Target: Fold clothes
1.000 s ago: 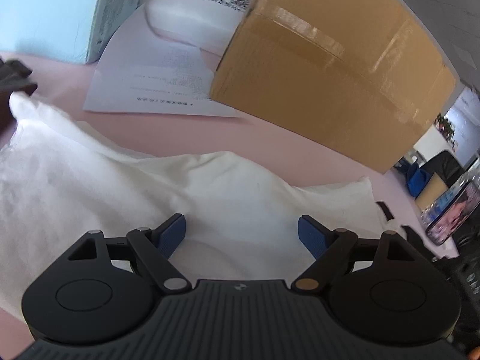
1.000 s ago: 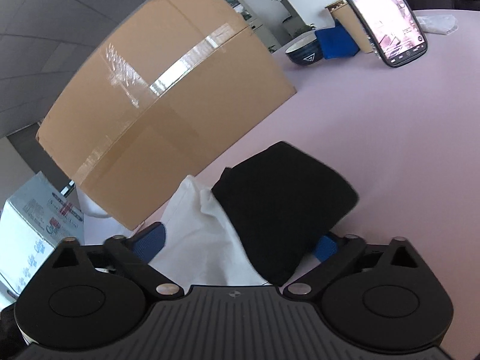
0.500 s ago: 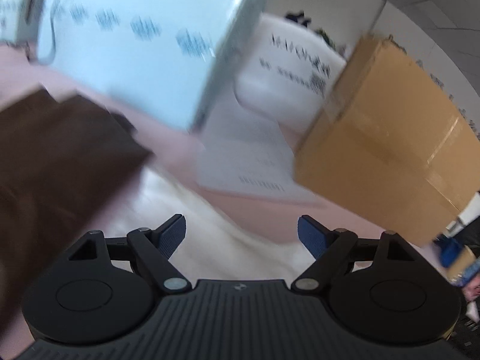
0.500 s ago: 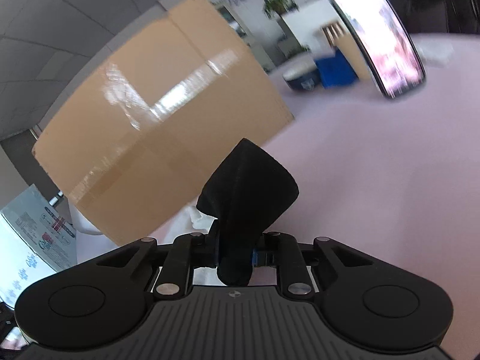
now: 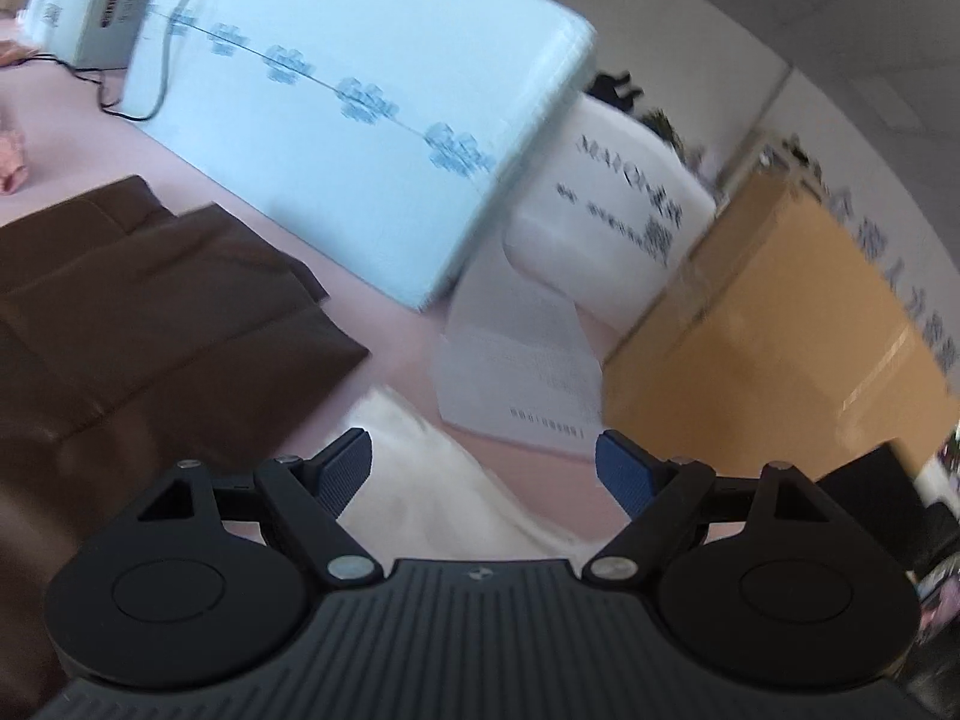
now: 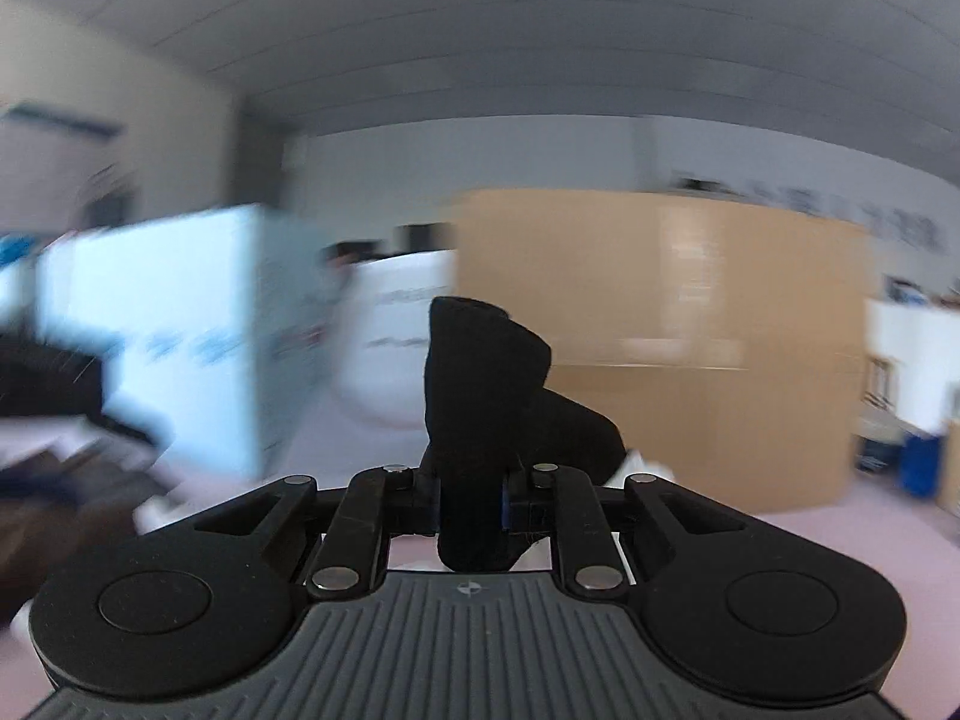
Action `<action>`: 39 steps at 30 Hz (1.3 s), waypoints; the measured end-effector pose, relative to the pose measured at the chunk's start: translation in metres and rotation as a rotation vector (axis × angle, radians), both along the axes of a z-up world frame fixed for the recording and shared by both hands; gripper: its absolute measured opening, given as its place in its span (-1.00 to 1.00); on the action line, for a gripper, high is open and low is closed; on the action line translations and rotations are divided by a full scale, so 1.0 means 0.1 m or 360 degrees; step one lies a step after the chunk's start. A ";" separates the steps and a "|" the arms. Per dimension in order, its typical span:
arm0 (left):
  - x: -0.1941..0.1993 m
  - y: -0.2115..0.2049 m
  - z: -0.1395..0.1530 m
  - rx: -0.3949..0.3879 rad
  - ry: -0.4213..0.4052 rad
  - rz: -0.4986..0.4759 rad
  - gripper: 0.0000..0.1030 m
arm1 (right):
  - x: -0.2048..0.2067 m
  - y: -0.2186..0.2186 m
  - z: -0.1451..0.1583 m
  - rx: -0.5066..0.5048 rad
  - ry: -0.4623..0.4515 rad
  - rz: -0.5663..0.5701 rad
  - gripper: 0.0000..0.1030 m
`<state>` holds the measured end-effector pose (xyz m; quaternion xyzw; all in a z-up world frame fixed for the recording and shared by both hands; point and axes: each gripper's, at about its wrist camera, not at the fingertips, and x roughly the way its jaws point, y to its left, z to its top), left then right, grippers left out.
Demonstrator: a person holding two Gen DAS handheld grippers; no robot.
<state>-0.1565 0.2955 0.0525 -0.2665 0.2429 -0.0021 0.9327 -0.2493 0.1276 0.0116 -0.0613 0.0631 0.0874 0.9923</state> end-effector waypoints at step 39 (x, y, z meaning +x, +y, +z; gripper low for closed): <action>0.27 -0.80 -0.39 0.0372 0.0350 -0.0723 0.54 | 0.77 -1.83 -0.43 0.1529 0.1054 0.0215 0.90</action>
